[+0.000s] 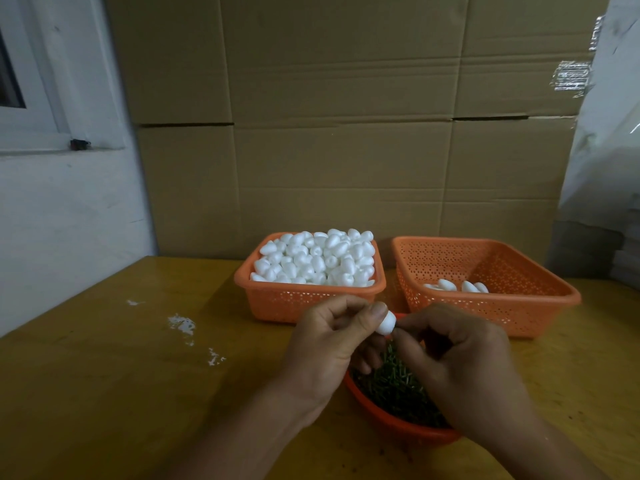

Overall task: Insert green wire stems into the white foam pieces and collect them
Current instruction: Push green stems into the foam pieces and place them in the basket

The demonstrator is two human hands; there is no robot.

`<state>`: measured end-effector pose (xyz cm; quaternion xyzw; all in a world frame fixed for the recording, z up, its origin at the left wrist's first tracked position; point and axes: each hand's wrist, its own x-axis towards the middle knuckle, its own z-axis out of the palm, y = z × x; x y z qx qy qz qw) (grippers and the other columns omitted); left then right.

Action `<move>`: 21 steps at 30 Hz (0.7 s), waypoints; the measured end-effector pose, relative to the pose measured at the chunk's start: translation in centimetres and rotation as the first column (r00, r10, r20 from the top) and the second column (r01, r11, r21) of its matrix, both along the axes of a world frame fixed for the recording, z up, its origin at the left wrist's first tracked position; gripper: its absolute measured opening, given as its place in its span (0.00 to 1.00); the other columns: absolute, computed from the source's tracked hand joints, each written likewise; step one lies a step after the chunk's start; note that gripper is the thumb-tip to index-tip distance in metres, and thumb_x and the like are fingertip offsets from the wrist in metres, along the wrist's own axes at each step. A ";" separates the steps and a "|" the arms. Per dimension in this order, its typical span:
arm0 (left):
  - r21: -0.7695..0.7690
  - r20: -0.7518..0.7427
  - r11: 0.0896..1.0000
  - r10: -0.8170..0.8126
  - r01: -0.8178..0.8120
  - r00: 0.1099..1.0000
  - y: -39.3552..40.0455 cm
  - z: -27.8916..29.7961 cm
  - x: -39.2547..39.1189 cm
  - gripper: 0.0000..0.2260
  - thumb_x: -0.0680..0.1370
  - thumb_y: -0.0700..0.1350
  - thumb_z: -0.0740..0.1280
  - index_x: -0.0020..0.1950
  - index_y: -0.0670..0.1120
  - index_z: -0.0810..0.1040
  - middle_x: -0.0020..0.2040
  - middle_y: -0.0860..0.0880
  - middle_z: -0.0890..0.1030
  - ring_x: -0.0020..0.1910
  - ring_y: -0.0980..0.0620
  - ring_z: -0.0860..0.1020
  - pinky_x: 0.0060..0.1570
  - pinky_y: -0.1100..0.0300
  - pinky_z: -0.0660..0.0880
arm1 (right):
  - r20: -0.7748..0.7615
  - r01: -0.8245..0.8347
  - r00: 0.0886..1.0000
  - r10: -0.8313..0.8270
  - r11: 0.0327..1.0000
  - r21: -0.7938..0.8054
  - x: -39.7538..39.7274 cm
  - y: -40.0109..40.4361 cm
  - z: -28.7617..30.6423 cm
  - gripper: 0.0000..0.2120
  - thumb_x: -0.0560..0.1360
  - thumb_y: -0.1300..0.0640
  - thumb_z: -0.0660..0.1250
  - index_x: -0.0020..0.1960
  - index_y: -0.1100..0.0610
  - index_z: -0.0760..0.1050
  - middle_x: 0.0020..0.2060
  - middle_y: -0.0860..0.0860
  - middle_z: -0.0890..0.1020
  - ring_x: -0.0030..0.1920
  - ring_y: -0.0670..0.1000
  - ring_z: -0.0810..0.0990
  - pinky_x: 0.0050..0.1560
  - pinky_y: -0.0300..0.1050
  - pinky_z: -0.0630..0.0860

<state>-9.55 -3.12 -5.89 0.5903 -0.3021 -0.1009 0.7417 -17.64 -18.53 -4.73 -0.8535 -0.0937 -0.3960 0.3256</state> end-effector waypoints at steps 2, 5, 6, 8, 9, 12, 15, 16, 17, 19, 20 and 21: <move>-0.015 0.009 0.999 -0.033 0.033 0.999 0.0 0.0 0.1 0.11 0.72 0.53 0.75 0.48 0.47 0.86 0.37 0.45 0.82 0.32 0.52 0.79 0.31 0.62 0.73 | -0.015 -0.010 1.000 0.011 0.999 0.034 0.0 -0.1 0.0 0.07 0.71 0.61 0.76 0.41 0.48 0.85 0.32 0.39 0.82 0.34 0.43 0.81 0.34 0.31 0.71; -0.011 0.045 1.000 -0.028 0.028 0.999 0.0 -0.1 0.1 0.09 0.74 0.51 0.73 0.49 0.48 0.87 0.37 0.47 0.82 0.33 0.53 0.78 0.33 0.62 0.74 | -0.037 -0.036 0.999 0.040 0.995 0.088 0.0 0.0 -0.1 0.08 0.72 0.61 0.75 0.41 0.48 0.85 0.32 0.40 0.83 0.33 0.45 0.81 0.32 0.30 0.70; -0.005 0.059 1.000 -0.016 0.016 0.998 0.0 -0.1 0.1 0.08 0.74 0.51 0.73 0.49 0.48 0.87 0.37 0.47 0.82 0.33 0.54 0.78 0.33 0.62 0.74 | -0.038 -0.044 0.998 0.048 0.994 0.102 0.1 0.0 -0.1 0.08 0.72 0.61 0.75 0.41 0.48 0.85 0.32 0.41 0.83 0.32 0.45 0.81 0.32 0.30 0.70; -0.003 0.085 1.000 0.011 -0.011 0.996 0.0 -0.1 0.1 0.10 0.74 0.53 0.72 0.49 0.49 0.86 0.36 0.48 0.81 0.32 0.54 0.77 0.33 0.62 0.73 | -0.035 -0.053 0.998 0.058 0.990 0.133 0.1 0.2 -0.1 0.07 0.72 0.60 0.75 0.41 0.49 0.85 0.32 0.41 0.84 0.32 0.45 0.81 0.32 0.30 0.70; -0.008 0.098 1.000 0.022 -0.022 0.995 0.0 -0.1 0.1 0.11 0.73 0.55 0.72 0.49 0.49 0.86 0.35 0.49 0.81 0.32 0.54 0.76 0.33 0.62 0.73 | -0.032 -0.058 0.997 0.064 0.986 0.154 0.1 0.3 -0.1 0.06 0.72 0.59 0.74 0.41 0.49 0.85 0.32 0.42 0.84 0.32 0.45 0.81 0.31 0.31 0.70; -0.013 0.128 0.999 0.035 -0.033 0.991 -0.1 -0.1 -0.1 0.12 0.74 0.55 0.71 0.49 0.49 0.85 0.36 0.49 0.80 0.33 0.54 0.76 0.35 0.61 0.73 | -0.021 -0.074 0.997 0.080 0.976 0.204 0.0 0.6 0.1 0.06 0.73 0.58 0.74 0.40 0.48 0.85 0.32 0.42 0.85 0.32 0.45 0.83 0.31 0.36 0.75; -0.015 0.128 1.000 0.023 -0.021 0.991 -0.1 -0.1 -0.1 0.09 0.77 0.50 0.70 0.50 0.47 0.85 0.36 0.49 0.80 0.35 0.54 0.76 0.36 0.61 0.74 | -0.021 -0.090 0.995 0.098 0.968 0.233 0.0 0.6 0.1 0.05 0.73 0.57 0.73 0.40 0.49 0.85 0.33 0.42 0.85 0.33 0.46 0.84 0.33 0.42 0.78; -0.016 0.125 1.000 0.017 -0.015 0.992 0.0 -0.1 -0.1 0.09 0.77 0.50 0.69 0.50 0.47 0.84 0.37 0.49 0.80 0.35 0.53 0.76 0.37 0.61 0.74 | -0.025 -0.094 0.994 0.102 0.966 0.240 0.0 0.6 0.1 0.05 0.73 0.58 0.73 0.40 0.49 0.85 0.33 0.43 0.85 0.34 0.46 0.84 0.34 0.43 0.78; -0.016 0.123 1.000 0.009 -0.007 0.992 0.0 -0.1 -0.1 0.09 0.77 0.50 0.70 0.50 0.46 0.84 0.37 0.49 0.80 0.35 0.54 0.76 0.37 0.62 0.74 | -0.029 -0.098 0.994 0.108 0.965 0.244 0.0 0.5 0.0 0.06 0.73 0.59 0.74 0.40 0.50 0.85 0.34 0.43 0.86 0.34 0.47 0.84 0.34 0.44 0.79; -0.015 0.129 1.000 0.001 0.001 0.992 -0.1 -0.2 -0.2 0.11 0.76 0.53 0.70 0.51 0.47 0.84 0.38 0.49 0.80 0.36 0.54 0.76 0.38 0.61 0.74 | -0.032 -0.103 0.993 0.114 0.964 0.246 0.1 0.3 0.0 0.06 0.73 0.61 0.74 0.41 0.50 0.85 0.34 0.44 0.86 0.35 0.47 0.85 0.35 0.43 0.79; -0.012 0.135 1.000 0.001 0.000 0.991 -0.2 -0.2 -0.3 0.12 0.75 0.55 0.70 0.51 0.48 0.84 0.38 0.50 0.80 0.36 0.54 0.76 0.38 0.61 0.74 | -0.033 -0.103 0.993 0.114 0.964 0.247 0.1 0.2 -0.1 0.07 0.73 0.61 0.74 0.40 0.50 0.85 0.34 0.44 0.86 0.35 0.47 0.85 0.34 0.42 0.79; -0.008 0.140 1.000 0.005 -0.004 0.990 -0.2 -0.2 -0.3 0.13 0.75 0.56 0.69 0.51 0.48 0.84 0.38 0.50 0.80 0.36 0.54 0.76 0.38 0.61 0.74 | -0.032 -0.104 0.993 0.116 0.964 0.246 0.2 0.2 -0.1 0.07 0.73 0.61 0.74 0.40 0.50 0.85 0.34 0.44 0.86 0.34 0.46 0.84 0.34 0.40 0.79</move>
